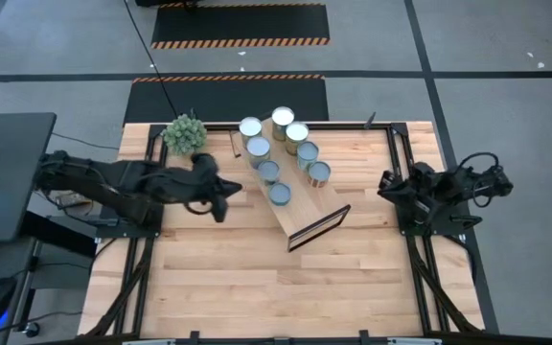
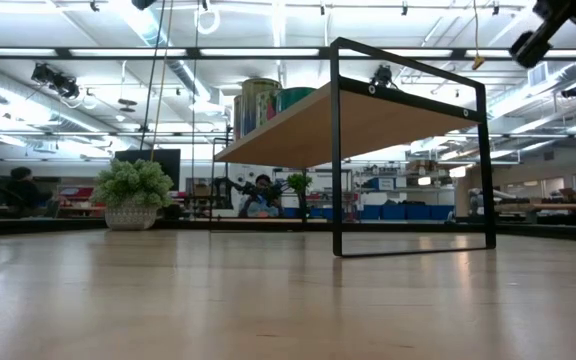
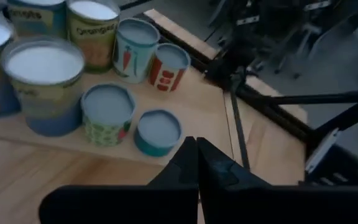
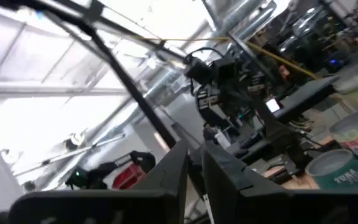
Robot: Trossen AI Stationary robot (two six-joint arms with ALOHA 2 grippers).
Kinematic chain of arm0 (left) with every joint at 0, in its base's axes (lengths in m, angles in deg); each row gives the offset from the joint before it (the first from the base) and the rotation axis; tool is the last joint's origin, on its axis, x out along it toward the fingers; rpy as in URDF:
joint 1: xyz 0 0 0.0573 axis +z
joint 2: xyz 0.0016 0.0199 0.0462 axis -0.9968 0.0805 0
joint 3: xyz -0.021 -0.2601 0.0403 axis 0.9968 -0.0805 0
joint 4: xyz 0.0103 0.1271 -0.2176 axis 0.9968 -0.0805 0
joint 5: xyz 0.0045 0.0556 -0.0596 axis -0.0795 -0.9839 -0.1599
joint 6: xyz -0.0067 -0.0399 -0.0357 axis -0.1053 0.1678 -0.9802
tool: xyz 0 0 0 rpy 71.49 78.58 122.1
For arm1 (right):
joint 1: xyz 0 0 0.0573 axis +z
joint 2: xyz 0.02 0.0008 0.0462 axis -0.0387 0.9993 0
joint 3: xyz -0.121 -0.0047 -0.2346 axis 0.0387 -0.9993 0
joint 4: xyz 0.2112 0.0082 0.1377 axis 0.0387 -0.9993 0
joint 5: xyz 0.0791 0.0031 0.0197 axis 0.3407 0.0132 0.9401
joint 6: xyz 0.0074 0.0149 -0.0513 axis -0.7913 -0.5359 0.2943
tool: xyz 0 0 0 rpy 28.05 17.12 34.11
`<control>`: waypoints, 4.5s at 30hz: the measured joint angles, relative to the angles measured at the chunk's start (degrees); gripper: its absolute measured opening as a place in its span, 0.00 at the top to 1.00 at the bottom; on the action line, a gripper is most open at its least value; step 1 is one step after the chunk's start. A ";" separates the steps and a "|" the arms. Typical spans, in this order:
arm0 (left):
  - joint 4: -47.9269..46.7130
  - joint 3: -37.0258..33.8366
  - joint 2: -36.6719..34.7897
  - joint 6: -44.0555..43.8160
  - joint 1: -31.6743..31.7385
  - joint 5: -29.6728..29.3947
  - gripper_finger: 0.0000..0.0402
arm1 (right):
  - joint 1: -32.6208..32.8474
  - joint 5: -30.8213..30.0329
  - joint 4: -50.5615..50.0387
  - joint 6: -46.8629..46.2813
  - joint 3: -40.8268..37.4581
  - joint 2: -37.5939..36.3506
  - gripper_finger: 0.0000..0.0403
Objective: Pick and place cans onto a shelf
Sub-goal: Return to Home position
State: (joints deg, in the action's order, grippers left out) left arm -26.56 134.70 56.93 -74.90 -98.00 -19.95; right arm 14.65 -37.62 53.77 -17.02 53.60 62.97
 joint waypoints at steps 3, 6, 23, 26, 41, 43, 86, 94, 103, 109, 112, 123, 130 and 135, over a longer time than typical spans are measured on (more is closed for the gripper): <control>4.93 -6.70 -6.80 0.08 -0.15 -0.07 1.00 | 0.00 -2.24 1.27 -1.25 -1.99 -0.02 0.86; 7.54 -12.48 -13.87 0.45 -0.13 -0.10 1.00 | 0.00 -5.40 1.55 -1.47 -2.67 -0.02 0.86; 21.21 -41.57 -47.69 0.35 -0.09 1.32 1.00 | 0.00 -25.42 0.66 0.80 -2.66 0.09 0.86; 21.38 -44.48 -52.48 -0.25 -0.09 1.05 1.00 | 0.00 -28.02 0.24 -0.38 -2.66 0.09 0.86; 35.23 -54.90 -65.33 7.62 -0.05 -10.05 1.00 | -2.00 -34.28 0.58 -0.47 -5.13 0.08 0.99; 38.15 -56.66 -65.49 9.04 -0.02 -11.26 1.00 | -3.00 -34.26 2.84 -1.42 -6.79 0.09 0.99; 40.73 -69.54 -65.38 -1.46 21.46 3.92 1.00 | -20.81 -30.66 -7.57 -10.42 -9.85 0.09 0.94; 37.95 -69.52 -65.24 6.23 21.42 4.04 1.00 | -20.81 -30.64 -8.23 -11.14 -9.85 0.09 0.94; 37.78 -69.50 -63.09 43.45 21.42 4.55 1.00 | -20.81 -30.57 -8.63 1.74 -9.85 0.09 0.94; 38.27 -69.54 -63.10 46.22 21.42 4.52 0.99 | -20.81 -30.57 -8.61 1.89 -9.85 0.09 0.94; 38.34 -69.54 -63.10 46.26 21.42 4.51 0.99 | -20.81 -30.57 -8.61 1.89 -9.85 0.09 0.94; 38.67 -69.56 -63.10 46.24 21.42 4.53 0.99 | -20.81 -30.57 -8.61 1.87 -9.85 0.09 0.94; 38.75 -69.56 -63.10 46.22 21.42 4.53 0.99 | -20.81 -30.57 -8.61 1.87 -9.85 0.09 0.94; 38.79 -69.56 -63.10 46.22 21.42 4.53 0.99 | -20.81 -30.55 -8.61 1.87 -9.85 0.09 0.94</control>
State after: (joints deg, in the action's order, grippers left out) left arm 12.24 65.13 -6.17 -28.68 -76.58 -15.42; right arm -6.16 -68.17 45.16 -15.14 43.75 63.06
